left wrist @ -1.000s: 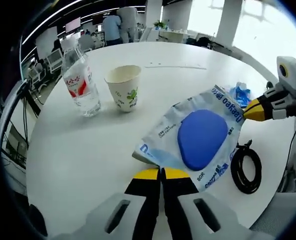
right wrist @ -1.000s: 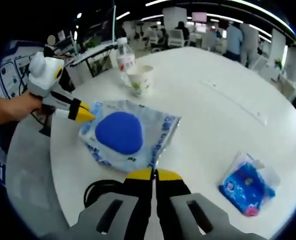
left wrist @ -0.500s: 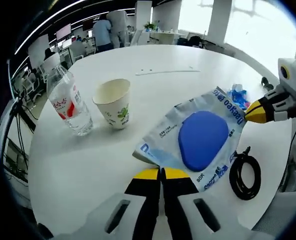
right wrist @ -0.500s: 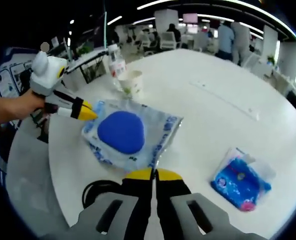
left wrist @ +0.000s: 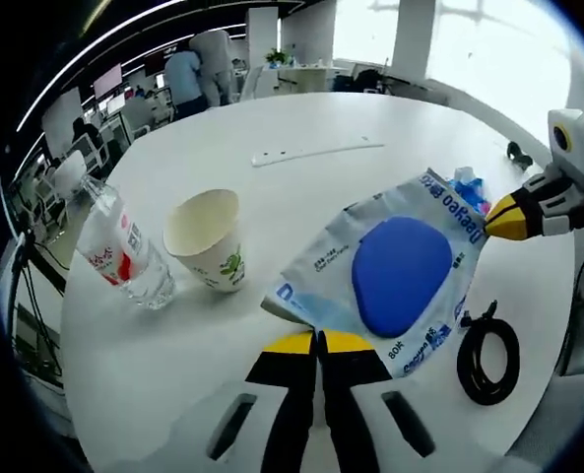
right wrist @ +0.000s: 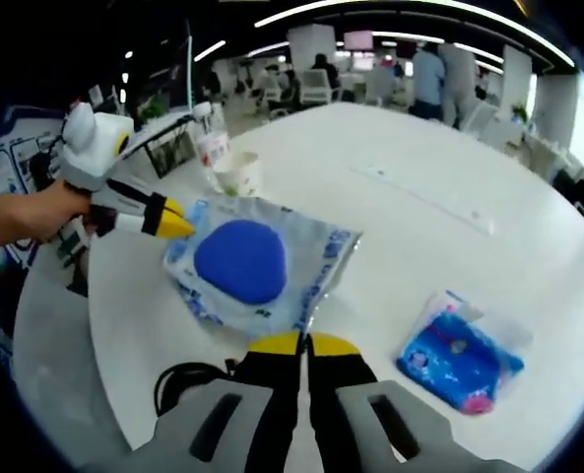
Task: Arrange the tabletop items into an orderly group along one side of the table until the central work area is clear of visible clutter.
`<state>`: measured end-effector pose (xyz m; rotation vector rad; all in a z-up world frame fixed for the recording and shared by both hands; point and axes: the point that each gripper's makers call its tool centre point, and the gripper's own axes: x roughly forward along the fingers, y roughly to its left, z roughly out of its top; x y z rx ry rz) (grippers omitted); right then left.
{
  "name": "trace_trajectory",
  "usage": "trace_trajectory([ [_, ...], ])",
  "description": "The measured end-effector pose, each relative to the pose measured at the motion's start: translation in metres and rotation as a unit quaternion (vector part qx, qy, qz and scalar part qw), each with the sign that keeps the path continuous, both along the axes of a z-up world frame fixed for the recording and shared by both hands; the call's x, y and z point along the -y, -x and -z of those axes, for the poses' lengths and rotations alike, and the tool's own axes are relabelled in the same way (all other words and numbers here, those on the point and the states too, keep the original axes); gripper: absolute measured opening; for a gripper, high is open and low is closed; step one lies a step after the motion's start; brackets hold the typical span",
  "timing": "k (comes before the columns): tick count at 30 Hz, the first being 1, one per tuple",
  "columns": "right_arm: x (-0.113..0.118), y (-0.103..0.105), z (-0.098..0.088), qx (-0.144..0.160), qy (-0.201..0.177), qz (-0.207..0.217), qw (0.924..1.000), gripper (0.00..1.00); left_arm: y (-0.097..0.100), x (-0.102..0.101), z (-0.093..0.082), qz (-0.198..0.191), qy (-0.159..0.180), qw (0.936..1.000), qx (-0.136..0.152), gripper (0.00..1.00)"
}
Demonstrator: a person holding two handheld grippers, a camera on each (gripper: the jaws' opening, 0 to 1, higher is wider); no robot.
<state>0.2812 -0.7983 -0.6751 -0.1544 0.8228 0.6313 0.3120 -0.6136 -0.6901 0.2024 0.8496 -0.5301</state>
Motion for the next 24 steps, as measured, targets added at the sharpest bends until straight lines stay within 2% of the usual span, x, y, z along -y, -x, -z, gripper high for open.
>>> trace_trajectory([
  [11, 0.013, -0.005, 0.002, 0.0, -0.004, 0.025, 0.9997, 0.0, -0.018, 0.017, -0.002, 0.031, -0.014, 0.9993, 0.018, 0.0],
  [24, 0.023, -0.013, 0.008, 0.006, 0.0, 0.039, 0.9992, 0.0, -0.036, 0.03, 0.002, 0.049, -0.024, 0.9979, 0.034, 0.0],
])
